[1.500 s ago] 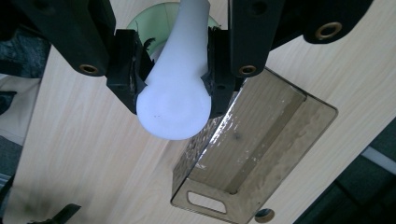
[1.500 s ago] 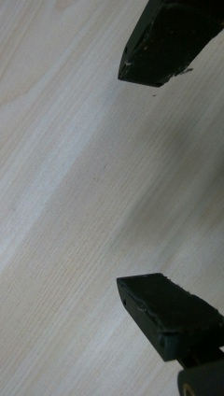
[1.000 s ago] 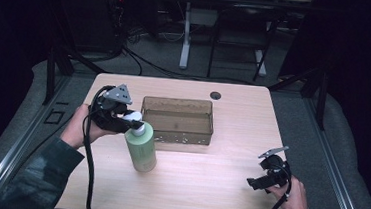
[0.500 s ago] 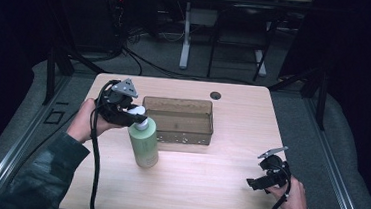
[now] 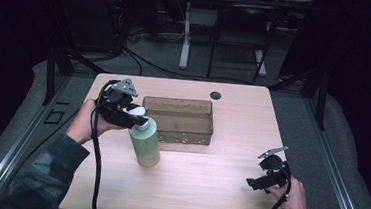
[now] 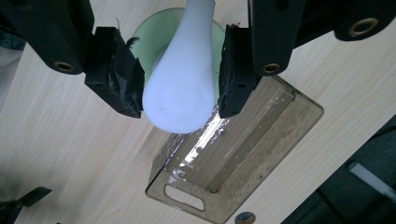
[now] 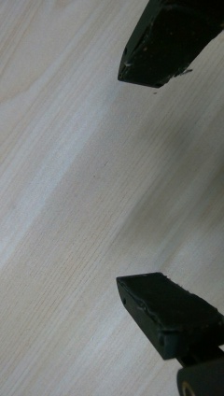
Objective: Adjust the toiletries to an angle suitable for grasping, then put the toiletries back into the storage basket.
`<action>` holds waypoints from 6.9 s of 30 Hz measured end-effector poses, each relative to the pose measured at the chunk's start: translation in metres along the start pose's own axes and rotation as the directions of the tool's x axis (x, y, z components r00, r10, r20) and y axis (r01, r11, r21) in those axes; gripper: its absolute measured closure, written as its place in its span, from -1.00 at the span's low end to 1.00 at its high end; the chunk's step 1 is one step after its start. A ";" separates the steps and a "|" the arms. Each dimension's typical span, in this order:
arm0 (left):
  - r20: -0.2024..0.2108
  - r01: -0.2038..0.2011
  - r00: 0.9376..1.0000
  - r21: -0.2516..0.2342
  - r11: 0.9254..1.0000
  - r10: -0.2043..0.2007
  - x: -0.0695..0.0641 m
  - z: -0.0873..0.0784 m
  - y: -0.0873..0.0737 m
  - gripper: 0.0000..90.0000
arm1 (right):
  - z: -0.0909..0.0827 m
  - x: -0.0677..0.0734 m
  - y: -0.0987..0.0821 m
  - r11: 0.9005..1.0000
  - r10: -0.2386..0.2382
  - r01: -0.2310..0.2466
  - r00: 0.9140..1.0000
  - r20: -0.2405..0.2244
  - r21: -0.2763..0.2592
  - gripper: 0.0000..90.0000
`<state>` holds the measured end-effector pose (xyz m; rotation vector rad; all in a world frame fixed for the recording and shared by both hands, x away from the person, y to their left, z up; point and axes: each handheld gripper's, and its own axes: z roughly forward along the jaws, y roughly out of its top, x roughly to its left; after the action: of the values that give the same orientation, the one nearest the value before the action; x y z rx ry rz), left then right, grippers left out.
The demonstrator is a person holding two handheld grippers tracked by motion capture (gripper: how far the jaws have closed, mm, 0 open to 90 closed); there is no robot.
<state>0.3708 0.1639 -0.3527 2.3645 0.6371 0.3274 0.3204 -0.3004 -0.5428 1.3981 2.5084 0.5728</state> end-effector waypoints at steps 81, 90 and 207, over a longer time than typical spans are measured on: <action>0.019 -0.100 0.995 0.275 0.956 0.098 0.001 -0.038 0.066 0.39 | -0.002 -0.002 -0.002 1.000 -0.002 0.002 1.000 0.015 -0.008 -0.95; 0.014 -0.111 0.994 0.277 0.954 0.111 0.001 -0.047 0.076 0.39 | -0.002 -0.002 -0.002 1.000 -0.007 0.007 1.000 0.012 -0.015 -0.99; -0.154 0.021 0.987 0.340 0.940 0.033 0.067 -0.013 0.141 0.40 | -0.005 0.001 -0.003 1.000 -0.020 0.021 1.000 0.024 -0.023 -0.98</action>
<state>0.4727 0.1122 -0.2465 2.6904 0.8168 0.4407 0.3157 -0.3025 -0.5393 1.3614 2.4872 0.5763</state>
